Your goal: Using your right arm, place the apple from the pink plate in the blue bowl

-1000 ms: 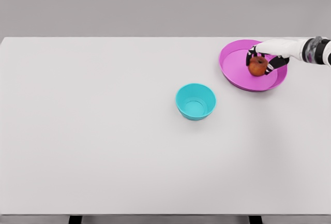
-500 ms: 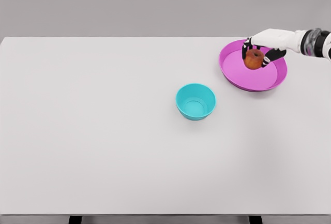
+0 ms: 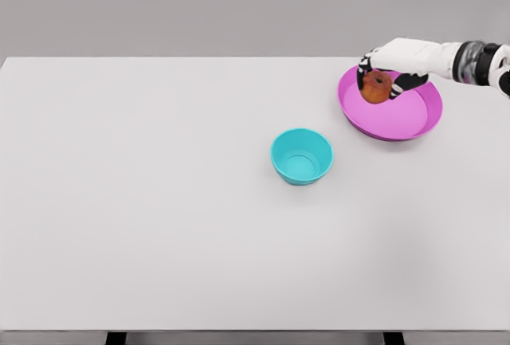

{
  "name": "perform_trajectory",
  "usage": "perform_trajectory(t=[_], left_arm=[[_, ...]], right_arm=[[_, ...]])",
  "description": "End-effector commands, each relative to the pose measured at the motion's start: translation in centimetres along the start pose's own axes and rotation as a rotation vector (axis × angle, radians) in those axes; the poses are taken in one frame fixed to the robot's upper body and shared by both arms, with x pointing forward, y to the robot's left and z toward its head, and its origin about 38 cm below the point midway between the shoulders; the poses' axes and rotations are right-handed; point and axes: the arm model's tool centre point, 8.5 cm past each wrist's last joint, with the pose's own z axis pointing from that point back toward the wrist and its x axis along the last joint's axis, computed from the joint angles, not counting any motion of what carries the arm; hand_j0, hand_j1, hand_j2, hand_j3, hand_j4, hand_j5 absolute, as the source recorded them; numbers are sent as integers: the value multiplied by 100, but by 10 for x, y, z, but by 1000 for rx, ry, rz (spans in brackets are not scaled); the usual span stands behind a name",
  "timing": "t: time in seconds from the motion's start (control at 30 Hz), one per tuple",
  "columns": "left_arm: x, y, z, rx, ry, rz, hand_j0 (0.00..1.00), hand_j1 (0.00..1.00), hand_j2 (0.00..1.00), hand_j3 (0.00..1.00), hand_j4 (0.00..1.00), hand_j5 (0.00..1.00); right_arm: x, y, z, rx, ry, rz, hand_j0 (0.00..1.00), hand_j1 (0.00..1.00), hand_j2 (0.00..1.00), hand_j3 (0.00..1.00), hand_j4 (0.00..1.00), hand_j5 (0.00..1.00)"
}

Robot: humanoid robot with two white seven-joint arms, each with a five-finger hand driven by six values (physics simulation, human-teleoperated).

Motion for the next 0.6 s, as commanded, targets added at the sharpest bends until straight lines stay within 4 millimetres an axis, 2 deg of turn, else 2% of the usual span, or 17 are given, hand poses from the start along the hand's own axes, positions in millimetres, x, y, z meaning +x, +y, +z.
perform_trajectory(t=[0.0, 0.3, 0.57], left_arm=[[0, 0, 0, 0, 0, 1, 100, 100, 100, 100, 100, 100], [0, 0, 0, 0, 0, 0, 100, 100, 100, 100, 100, 100], [0, 0, 0, 0, 0, 0, 100, 100, 100, 100, 100, 100]], right_arm=[[9, -10, 1, -22, -23, 29, 49, 49, 49, 49, 49, 49], [37, -16, 0, -39, -90, 100, 49, 49, 49, 49, 49, 49], [59, -12, 0, -44, -144, 140, 49, 49, 49, 49, 49, 49]])
